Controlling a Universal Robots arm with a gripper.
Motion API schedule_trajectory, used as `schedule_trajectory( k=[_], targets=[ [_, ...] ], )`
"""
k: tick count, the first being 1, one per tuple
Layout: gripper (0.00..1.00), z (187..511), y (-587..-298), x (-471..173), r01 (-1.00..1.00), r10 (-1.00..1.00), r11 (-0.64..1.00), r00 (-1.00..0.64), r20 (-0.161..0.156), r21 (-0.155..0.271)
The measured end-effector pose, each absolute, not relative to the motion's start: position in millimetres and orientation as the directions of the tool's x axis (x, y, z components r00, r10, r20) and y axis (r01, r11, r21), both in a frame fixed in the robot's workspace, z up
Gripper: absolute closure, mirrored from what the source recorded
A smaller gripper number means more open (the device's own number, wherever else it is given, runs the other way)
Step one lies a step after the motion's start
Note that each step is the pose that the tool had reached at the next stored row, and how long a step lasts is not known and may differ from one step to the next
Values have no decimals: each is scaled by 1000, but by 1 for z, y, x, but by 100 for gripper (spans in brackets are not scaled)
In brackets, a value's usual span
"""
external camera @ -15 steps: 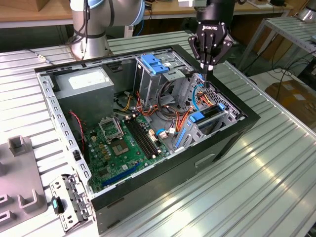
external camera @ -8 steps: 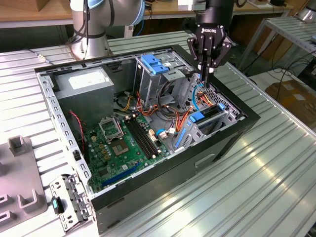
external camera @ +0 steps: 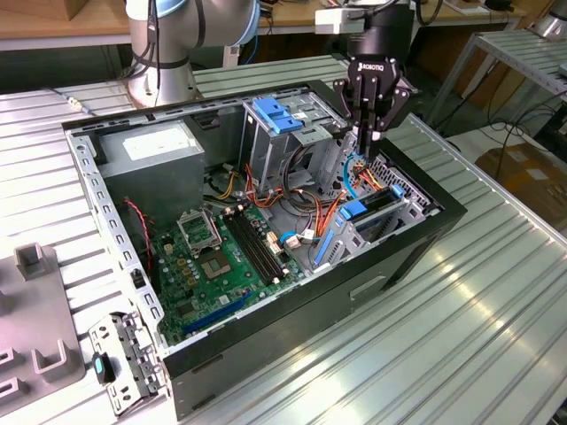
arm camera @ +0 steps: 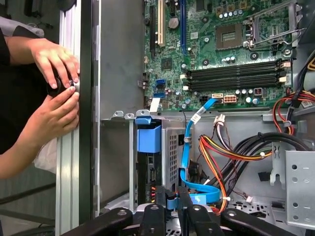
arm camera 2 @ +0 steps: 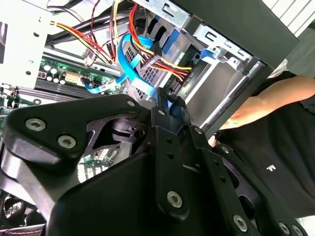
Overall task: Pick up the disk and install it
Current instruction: 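Insert the second disk wire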
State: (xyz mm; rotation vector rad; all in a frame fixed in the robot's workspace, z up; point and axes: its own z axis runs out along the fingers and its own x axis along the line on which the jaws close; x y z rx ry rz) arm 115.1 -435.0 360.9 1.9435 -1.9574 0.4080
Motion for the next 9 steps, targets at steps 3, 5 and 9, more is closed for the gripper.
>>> schedule_trajectory(
  k=[3,5,9],
  targets=[
    [84,361,-435,115,-999,-898,17,3,441,42],
    [84,360,-436,115,-999,-898,17,3,440,42],
    [84,361,-444,115,-999,-905,16,3,426,42]
  ],
)
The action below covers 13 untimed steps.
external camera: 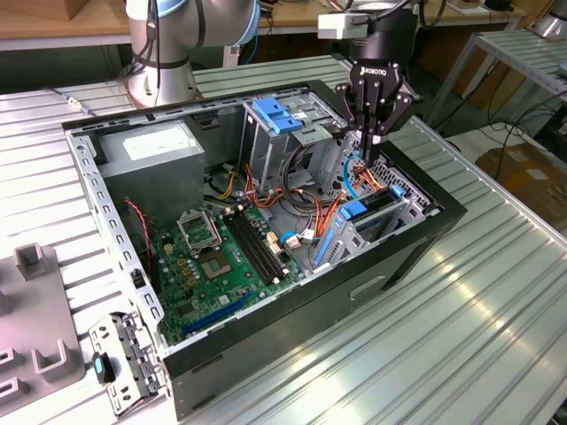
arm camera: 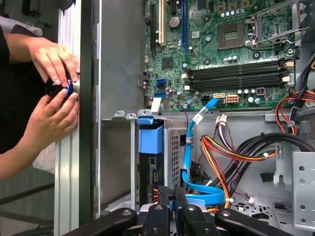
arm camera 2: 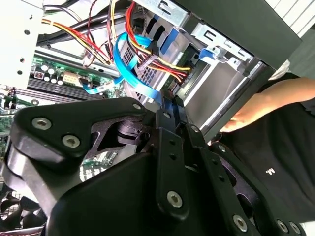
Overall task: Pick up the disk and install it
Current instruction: 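Insert the second disk wire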
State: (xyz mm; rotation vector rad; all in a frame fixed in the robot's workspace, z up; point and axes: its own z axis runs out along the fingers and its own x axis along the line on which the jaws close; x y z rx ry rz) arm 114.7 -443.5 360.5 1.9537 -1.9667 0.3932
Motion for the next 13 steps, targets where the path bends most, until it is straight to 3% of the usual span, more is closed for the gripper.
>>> schedule_trajectory(
  k=[7,9,13],
  targets=[
    [84,360,-464,114,-999,-955,10,4,298,44],
    [84,359,-472,113,-999,-972,7,3,235,45],
    [84,359,-481,109,-999,-978,2,7,210,43]
  ],
)
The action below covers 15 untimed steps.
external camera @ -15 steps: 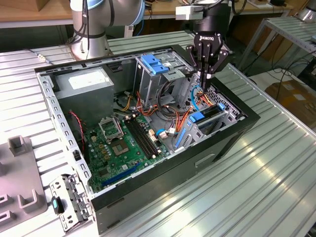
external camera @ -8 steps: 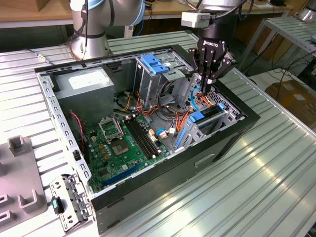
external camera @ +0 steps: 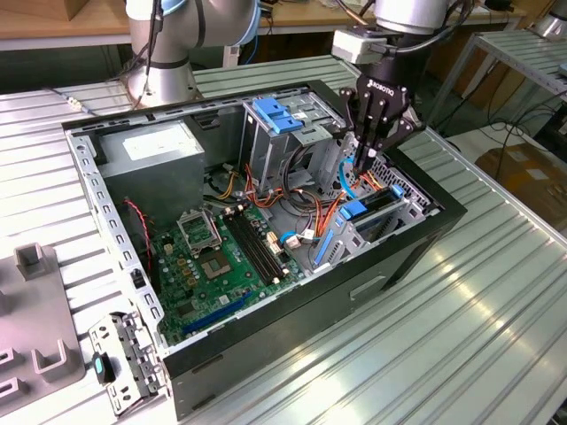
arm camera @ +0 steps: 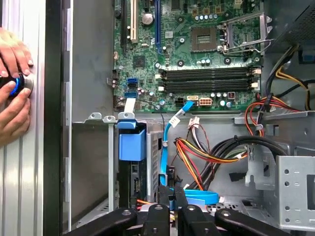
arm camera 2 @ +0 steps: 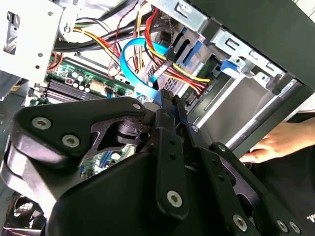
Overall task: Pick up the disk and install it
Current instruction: 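Insert the second disk wire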
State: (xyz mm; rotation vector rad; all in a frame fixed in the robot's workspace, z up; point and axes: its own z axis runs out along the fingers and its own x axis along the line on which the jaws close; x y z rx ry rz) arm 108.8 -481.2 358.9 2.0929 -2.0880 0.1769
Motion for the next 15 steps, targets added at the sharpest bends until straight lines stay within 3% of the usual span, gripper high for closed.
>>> schedule_trajectory(
  k=[7,15],
  targets=[
    [84,359,-487,105,-1000,-978,-13,17,207,24],
    [84,358,-489,92,-1000,-980,-14,8,201,-28]
  ],
)
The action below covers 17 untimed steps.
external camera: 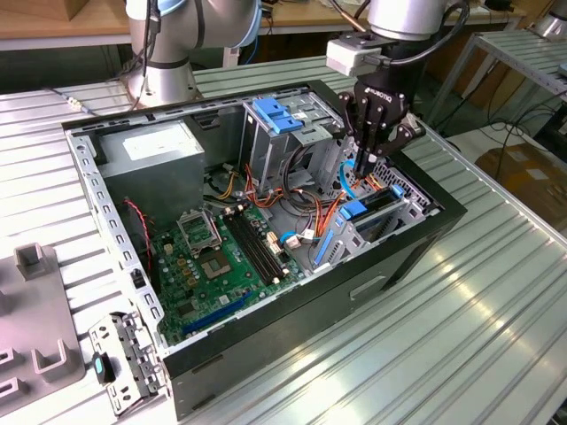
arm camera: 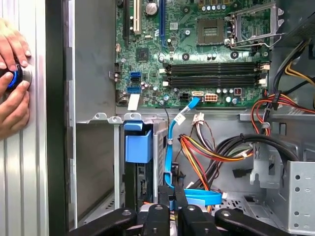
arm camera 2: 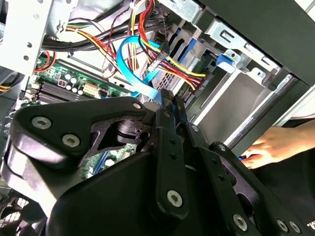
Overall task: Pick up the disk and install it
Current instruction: 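Insert the second disk wire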
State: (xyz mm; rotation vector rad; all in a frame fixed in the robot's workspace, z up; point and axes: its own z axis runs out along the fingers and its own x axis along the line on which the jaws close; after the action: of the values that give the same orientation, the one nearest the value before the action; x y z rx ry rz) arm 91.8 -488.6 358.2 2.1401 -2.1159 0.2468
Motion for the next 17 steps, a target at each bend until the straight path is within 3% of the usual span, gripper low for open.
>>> schedule_trajectory(
  k=[5,17],
  targets=[
    [84,357,-494,85,-998,-981,-14,1,195,-66],
    [84,357,-506,85,-997,-981,-14,0,192,-72]
  ],
)
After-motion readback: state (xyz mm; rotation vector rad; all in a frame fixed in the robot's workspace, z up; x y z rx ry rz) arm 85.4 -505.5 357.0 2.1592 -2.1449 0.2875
